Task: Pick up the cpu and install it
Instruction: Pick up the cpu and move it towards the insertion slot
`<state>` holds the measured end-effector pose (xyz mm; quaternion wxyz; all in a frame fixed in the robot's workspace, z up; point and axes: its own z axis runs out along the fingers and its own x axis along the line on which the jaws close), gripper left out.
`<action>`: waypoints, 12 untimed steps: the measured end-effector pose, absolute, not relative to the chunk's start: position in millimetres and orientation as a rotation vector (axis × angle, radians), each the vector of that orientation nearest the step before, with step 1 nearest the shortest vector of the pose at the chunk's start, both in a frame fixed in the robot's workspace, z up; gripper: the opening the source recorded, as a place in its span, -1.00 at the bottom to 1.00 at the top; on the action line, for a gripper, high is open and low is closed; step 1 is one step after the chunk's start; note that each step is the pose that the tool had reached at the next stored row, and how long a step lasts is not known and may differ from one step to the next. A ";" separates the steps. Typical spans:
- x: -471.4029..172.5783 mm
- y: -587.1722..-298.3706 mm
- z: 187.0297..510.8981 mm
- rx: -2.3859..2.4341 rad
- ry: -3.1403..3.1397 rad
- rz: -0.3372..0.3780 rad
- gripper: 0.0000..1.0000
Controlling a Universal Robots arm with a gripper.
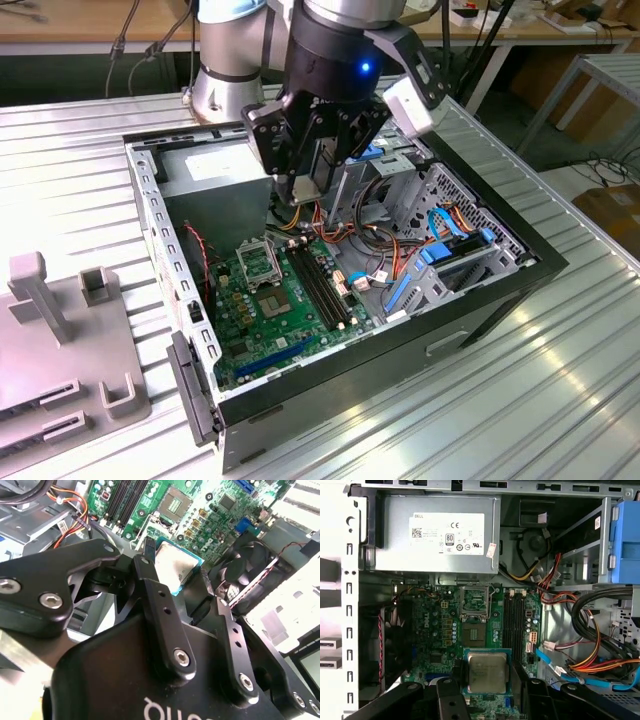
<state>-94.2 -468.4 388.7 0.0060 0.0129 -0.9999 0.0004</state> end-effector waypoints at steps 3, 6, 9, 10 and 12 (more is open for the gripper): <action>-94.3 -468.5 387.0 0.040 -3.129 0.001 -0.05; -95.2 -468.5 385.0 0.037 -3.129 0.001 -0.05; -95.7 -469.2 382.9 0.037 -3.129 0.001 -0.05; -95.9 -469.6 382.4 0.036 -3.129 0.001 -0.05; -96.1 -471.0 380.8 0.036 -3.129 0.001 -0.05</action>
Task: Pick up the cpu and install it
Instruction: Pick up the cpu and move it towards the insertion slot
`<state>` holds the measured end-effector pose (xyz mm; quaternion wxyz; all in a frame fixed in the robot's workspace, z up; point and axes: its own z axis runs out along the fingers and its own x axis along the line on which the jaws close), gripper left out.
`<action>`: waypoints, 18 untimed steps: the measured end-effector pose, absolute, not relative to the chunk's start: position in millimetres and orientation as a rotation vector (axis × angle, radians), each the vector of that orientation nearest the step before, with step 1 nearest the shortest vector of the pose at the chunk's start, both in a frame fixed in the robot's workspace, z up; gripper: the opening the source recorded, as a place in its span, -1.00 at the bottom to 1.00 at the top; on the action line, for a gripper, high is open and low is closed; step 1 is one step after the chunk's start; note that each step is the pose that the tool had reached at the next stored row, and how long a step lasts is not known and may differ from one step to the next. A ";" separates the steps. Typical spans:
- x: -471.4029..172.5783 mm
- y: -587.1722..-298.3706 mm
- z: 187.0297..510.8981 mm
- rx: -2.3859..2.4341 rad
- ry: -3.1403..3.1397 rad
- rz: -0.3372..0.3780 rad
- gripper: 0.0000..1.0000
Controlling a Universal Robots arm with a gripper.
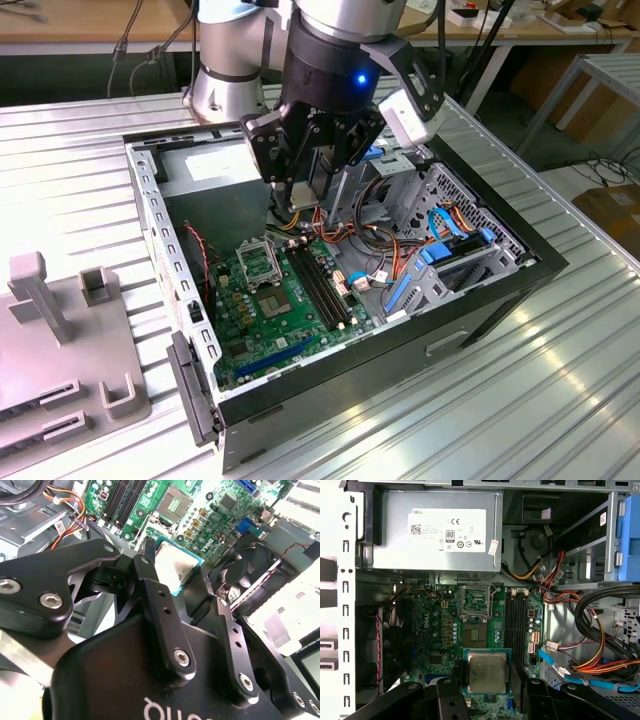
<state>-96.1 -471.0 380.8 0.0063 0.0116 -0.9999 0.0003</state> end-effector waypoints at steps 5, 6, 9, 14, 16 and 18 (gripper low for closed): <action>-99.0 -472.6 377.6 0.036 -3.129 0.001 -0.05; -99.6 -472.6 377.2 0.036 -3.129 0.001 -0.05; -100.7 -472.8 376.1 0.036 -3.129 0.001 -0.05; -101.6 -474.0 373.6 0.036 -3.129 0.001 -0.05; -101.6 -474.9 372.4 0.036 -3.129 0.001 -0.05; -101.8 -475.9 371.2 0.036 -3.129 0.001 -0.05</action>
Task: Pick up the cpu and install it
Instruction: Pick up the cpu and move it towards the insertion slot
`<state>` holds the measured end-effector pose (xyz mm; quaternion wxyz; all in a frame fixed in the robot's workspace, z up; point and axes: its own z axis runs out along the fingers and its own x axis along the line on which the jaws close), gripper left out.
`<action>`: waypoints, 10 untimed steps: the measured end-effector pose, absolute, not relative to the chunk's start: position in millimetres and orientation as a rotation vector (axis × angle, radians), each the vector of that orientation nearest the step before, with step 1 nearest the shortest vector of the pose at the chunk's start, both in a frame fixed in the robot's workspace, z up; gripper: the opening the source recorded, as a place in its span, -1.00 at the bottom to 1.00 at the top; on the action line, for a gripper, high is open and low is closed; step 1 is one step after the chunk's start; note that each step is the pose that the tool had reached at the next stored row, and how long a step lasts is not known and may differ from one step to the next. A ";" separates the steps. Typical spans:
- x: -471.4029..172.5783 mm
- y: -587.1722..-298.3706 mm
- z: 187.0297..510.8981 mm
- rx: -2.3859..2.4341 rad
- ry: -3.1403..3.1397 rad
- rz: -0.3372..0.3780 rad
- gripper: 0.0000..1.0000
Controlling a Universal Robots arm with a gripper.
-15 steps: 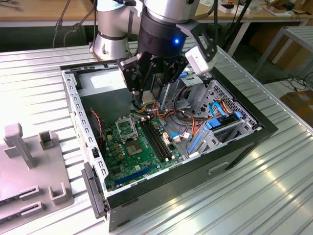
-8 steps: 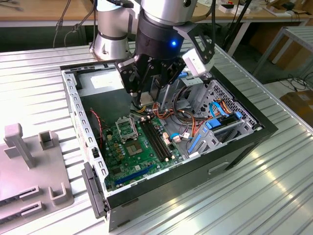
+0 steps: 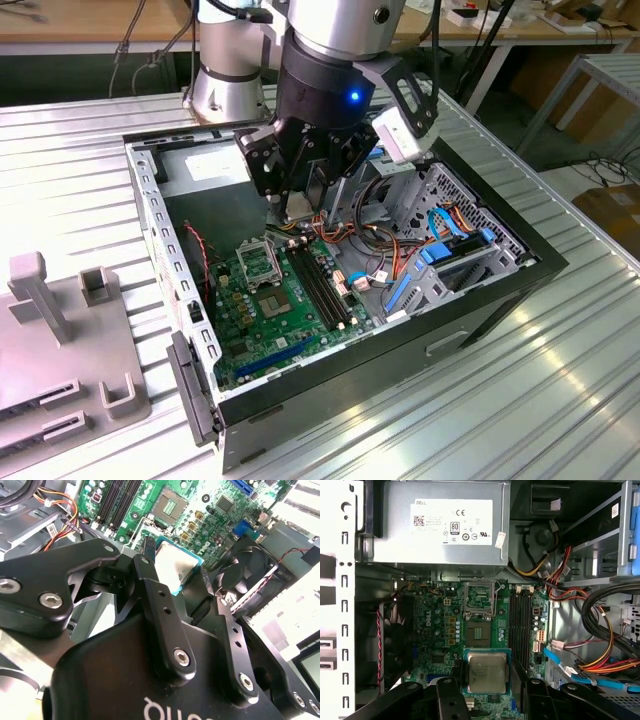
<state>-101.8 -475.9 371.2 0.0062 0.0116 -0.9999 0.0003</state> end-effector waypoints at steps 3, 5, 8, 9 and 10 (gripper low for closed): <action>-102.0 -476.6 369.2 0.036 -3.129 0.001 -0.05; -102.1 -476.6 368.1 0.037 -3.129 0.001 -0.05; -102.4 -476.6 366.3 0.037 -3.129 0.001 -0.05; -102.5 -476.6 365.3 0.037 -3.129 0.001 -0.05; -102.6 -476.6 364.8 0.036 -3.129 0.001 -0.05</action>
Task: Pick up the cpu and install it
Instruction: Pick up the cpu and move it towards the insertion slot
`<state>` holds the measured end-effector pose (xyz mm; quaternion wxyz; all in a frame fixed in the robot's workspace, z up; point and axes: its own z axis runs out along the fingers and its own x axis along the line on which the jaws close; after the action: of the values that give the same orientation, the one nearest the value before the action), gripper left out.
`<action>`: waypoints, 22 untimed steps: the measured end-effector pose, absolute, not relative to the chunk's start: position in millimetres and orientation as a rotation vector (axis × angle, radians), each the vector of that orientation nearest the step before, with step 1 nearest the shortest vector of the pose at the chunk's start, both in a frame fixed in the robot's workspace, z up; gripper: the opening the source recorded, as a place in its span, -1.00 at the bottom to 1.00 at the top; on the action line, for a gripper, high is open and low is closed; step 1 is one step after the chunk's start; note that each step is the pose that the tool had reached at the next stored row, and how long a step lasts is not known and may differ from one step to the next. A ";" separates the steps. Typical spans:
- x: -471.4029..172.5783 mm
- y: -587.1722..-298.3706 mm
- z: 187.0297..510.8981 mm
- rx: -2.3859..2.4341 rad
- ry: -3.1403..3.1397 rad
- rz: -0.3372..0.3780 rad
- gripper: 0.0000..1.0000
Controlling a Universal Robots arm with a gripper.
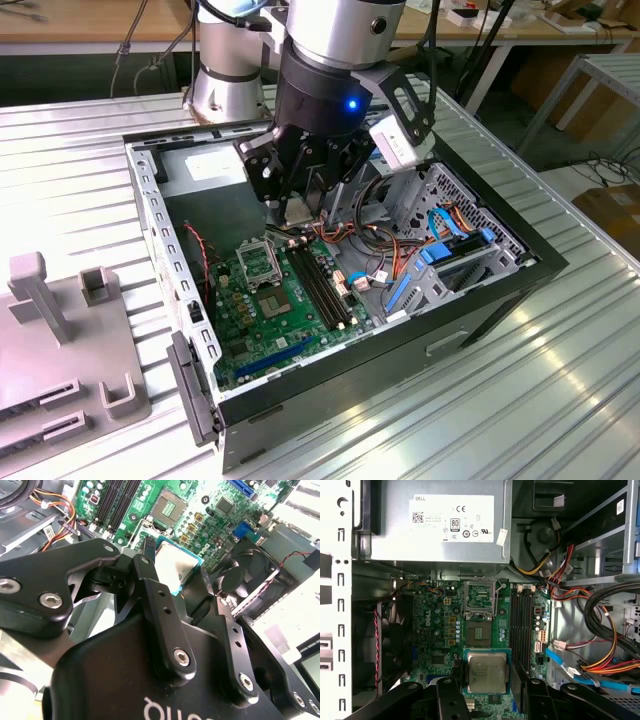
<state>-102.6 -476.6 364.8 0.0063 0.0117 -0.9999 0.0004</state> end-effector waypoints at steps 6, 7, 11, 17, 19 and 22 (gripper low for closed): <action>-102.7 -476.6 360.9 0.036 -3.129 0.001 -0.05; -102.7 -476.6 360.3 0.036 -3.129 0.001 -0.05; -102.8 -476.3 357.2 0.036 -3.129 0.001 -0.05; -102.9 -474.1 353.8 0.036 -3.129 0.001 -0.05; -102.8 -472.2 352.6 0.037 -3.129 0.001 -0.05; -102.9 -472.1 352.3 0.036 -3.129 0.001 -0.05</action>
<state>-102.9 -472.1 352.3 0.0063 0.0117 -0.9999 0.0003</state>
